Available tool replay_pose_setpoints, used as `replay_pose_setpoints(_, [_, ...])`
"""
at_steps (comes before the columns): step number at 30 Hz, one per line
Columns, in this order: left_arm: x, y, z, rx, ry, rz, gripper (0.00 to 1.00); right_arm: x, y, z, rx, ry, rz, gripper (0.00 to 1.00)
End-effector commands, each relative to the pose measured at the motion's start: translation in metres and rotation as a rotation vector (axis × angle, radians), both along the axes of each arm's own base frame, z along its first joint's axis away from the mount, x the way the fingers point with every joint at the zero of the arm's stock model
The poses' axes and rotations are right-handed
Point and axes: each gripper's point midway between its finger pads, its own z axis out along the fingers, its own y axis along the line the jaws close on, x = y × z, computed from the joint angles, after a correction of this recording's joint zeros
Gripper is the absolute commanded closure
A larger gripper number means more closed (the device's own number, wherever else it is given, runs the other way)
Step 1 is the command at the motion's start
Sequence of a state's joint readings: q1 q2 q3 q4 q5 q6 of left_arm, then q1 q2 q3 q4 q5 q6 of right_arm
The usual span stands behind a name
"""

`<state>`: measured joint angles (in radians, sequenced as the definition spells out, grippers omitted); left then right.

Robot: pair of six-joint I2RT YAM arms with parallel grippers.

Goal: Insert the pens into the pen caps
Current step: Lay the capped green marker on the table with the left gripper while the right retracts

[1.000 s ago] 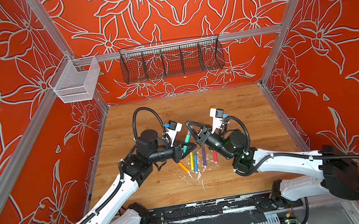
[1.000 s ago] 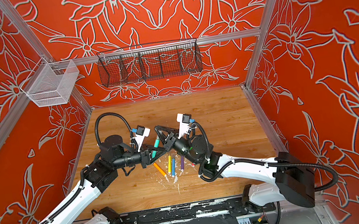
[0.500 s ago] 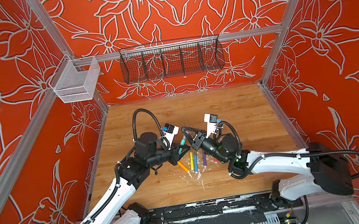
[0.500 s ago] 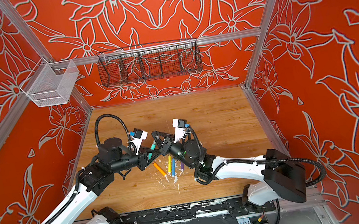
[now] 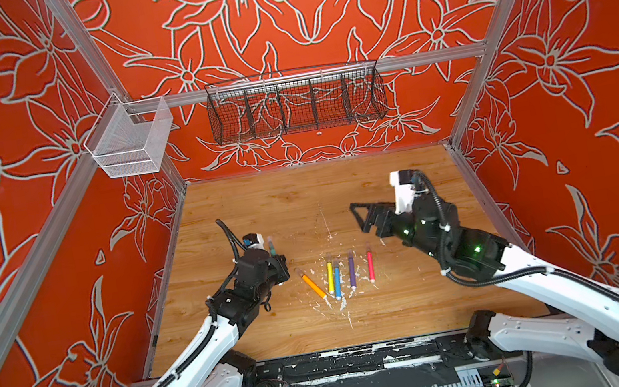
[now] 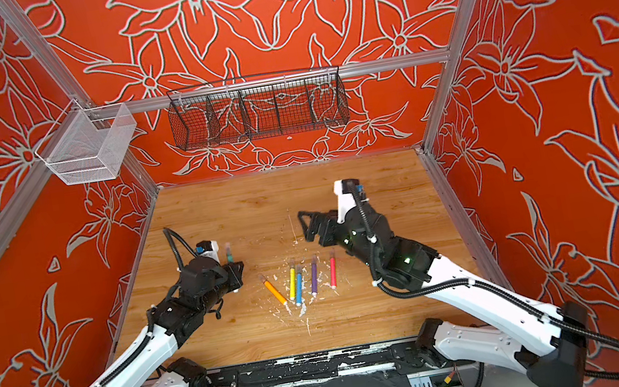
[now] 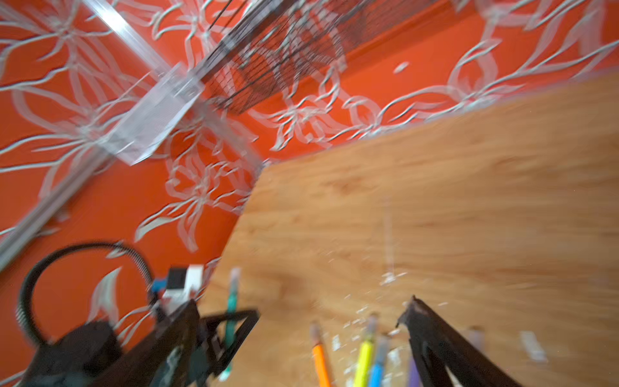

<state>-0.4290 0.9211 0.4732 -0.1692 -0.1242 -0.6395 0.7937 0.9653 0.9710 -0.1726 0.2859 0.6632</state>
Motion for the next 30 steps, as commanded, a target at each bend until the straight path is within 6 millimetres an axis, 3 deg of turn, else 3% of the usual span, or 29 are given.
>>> replay_pose_setpoints(1, [-0.003,0.012,-0.026,-0.015,0.075,0.126,1.0,0.011,-0.076,-0.043,-0.406,-0.034,-0.298,0.02])
replay_pose_setpoints(2, [-0.004,0.012,-0.04,0.0,0.119,0.128,1.0,0.014,-0.093,-0.046,-0.458,-0.086,-0.38,0.02])
replay_pose_setpoints(5, [-0.006,0.013,-0.055,0.019,0.17,0.14,1.0,0.021,-0.131,-0.053,-0.518,-0.147,-0.516,0.02])
replay_pose_setpoints(10, [-0.009,0.013,-0.072,0.047,0.233,0.147,1.0,0.035,-0.186,-0.098,-0.631,-0.016,-0.668,0.02])
replay_pose_setpoints(15, [-0.015,0.013,-0.095,0.048,0.296,0.154,1.0,0.044,-0.211,-0.161,-0.742,0.105,-0.7,0.02])
replay_pose_setpoints(19, [-0.019,0.013,-0.109,0.082,0.357,0.142,1.0,0.053,-0.217,-0.165,-0.821,0.128,-0.707,0.02])
replay_pose_setpoints(22, [-0.021,0.013,-0.114,0.101,0.382,0.131,0.99,0.051,-0.221,-0.184,-0.886,0.1,-0.709,0.02])
replay_pose_setpoints(25, [-0.018,0.01,-0.108,0.119,0.381,0.1,0.81,0.049,-0.225,-0.193,-0.929,0.028,-0.75,0.02])
replay_pose_setpoints(30, [-0.01,0.02,-0.079,0.19,0.325,0.099,0.36,0.062,-0.228,-0.195,-0.89,0.001,-0.692,0.02])
